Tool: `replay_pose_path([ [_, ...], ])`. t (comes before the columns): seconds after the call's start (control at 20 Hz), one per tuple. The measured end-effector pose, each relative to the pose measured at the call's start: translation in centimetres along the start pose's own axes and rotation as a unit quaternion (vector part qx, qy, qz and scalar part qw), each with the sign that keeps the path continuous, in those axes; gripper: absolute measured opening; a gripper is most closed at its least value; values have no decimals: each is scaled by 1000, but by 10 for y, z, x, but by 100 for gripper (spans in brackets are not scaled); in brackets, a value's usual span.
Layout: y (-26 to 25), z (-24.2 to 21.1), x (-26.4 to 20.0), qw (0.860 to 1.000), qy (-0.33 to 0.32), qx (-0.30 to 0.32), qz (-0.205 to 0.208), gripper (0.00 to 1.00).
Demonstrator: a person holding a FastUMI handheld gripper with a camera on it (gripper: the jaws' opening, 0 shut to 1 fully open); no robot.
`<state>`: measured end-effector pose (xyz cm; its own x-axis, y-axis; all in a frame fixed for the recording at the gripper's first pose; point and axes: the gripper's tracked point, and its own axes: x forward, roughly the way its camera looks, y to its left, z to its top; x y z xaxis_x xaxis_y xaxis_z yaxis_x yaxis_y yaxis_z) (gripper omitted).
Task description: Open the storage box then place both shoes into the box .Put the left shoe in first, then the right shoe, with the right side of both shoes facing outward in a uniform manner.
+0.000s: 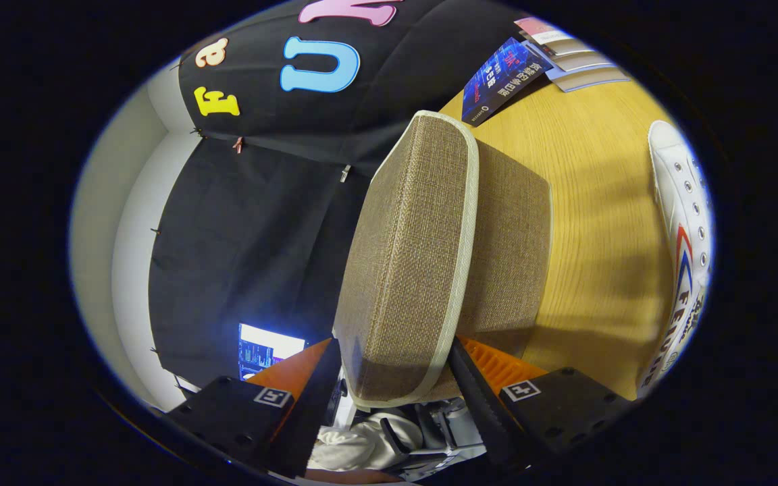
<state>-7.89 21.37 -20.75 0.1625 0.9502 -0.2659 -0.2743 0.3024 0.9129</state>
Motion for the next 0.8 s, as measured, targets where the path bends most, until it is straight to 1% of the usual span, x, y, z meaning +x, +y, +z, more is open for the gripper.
replay_pose_path([
  [0.2, 15, 7, -7, 998, -10, 47, 29, 96],
  [0.5, 46, 26, -29, 992, -45, 98, 59, 95],
  [0.65, 61, 31, -33, 989, -53, 119, 70, 83],
  [0.7, 65, 29, -32, 989, -50, 117, 71, 83],
  [0.8, 74, 34, -29, 988, -57, 122, 74, 65],
])
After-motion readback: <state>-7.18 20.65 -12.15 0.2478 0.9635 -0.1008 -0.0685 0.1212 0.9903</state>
